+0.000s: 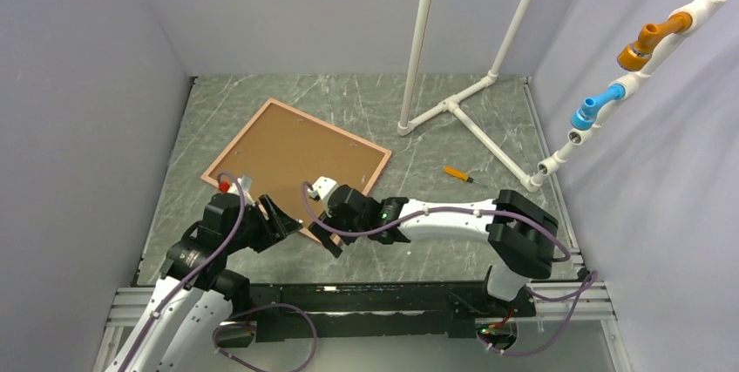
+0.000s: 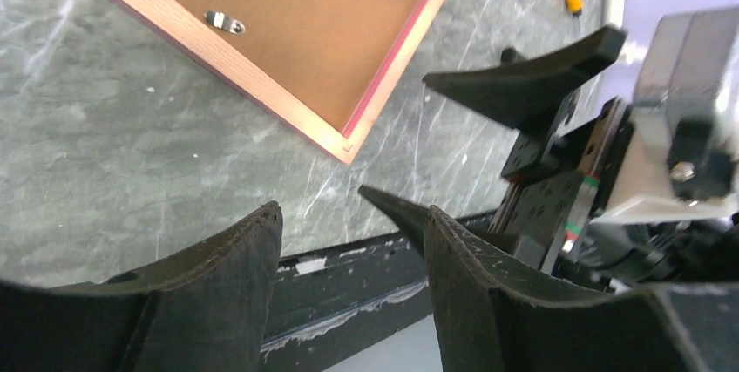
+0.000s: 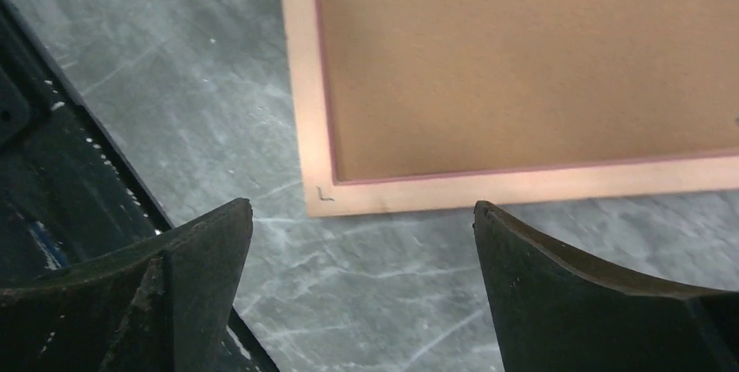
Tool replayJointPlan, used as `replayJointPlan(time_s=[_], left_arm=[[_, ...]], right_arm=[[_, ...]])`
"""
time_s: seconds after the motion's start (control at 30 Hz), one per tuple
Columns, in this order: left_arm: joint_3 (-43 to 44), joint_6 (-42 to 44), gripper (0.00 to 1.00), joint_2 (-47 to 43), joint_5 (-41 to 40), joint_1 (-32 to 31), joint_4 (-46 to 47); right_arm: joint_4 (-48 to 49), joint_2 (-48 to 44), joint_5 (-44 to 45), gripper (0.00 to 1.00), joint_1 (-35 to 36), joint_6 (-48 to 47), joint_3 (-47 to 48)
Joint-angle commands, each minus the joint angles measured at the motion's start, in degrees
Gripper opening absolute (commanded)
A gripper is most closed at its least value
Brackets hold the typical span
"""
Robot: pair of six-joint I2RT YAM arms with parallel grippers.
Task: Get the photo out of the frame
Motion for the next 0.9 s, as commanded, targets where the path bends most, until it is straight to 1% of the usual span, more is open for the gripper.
replayJointPlan(time_s=[0.0, 0.1, 0.17, 0.2, 0.23, 0.27, 0.33, 0.43, 0.5, 0.73, 0.8, 0.83, 0.87], left_arm=[[-1.56, -8.61, 0.64, -3.32, -6.24, -0.17, -0.03], [-3.62, -10.39, 0.64, -2.77, -7.72, -0.16, 1.56], [-3.55, -10.37, 0.63, -0.48, -8.99, -0.16, 0.94], [-3.31, -10.39, 0.63, 0.66, -9.75, -0.14, 0.30], [-3.05, -10.14, 0.63, 1.90, -10.32, -0.11, -0.08], [-2.79, -9.80, 0.63, 3.02, -10.72, -0.15, -0.27], [-2.28, -9.69, 0.63, 5.26, -11.93, -0.11, -1.06], [-1.62, -10.98, 0.64, 7.12, -13.44, -0.11, -3.16], [-1.77, -12.11, 0.65, 7.69, -15.67, -0.13, -3.64], [-2.83, -13.43, 0.64, 8.54, -16.47, -0.08, -2.49], [-2.67, -13.59, 0.65, 8.91, -17.12, -0.09, -2.51], [-2.56, -13.89, 0.65, 9.16, -17.49, -0.10, -2.66], [-2.41, -14.36, 0.66, 9.37, -17.89, -0.10, -2.69]], right_arm=[[6.72, 2.05, -1.88, 0.96, 1.57, 0.47, 1.54], [5.40, 5.61, 0.54, 0.88, 3.76, 0.90, 4.09], [4.12, 7.75, 3.42, 0.84, 5.06, 0.55, 6.06], [3.31, 8.70, 4.53, 0.80, 5.50, 0.15, 6.95], [2.73, 9.51, 5.51, 0.76, 5.97, -0.31, 7.90], [2.23, 10.38, 6.06, 0.68, 6.41, -0.68, 8.55], [1.74, 11.67, 7.18, 0.57, 7.17, -1.22, 9.65], [1.51, 13.30, 8.73, 0.46, 7.80, -1.63, 10.45], [1.46, 14.12, 9.79, 0.45, 7.93, -1.83, 10.51], [0.07, 16.49, 14.05, 0.45, 8.88, -2.30, 11.28], [-0.12, 17.00, 14.06, 0.45, 8.95, -2.28, 11.50], [-0.19, 17.28, 13.95, 0.42, 9.08, -2.23, 11.64], [-0.20, 17.50, 13.88, 0.35, 9.18, -2.13, 11.69]])
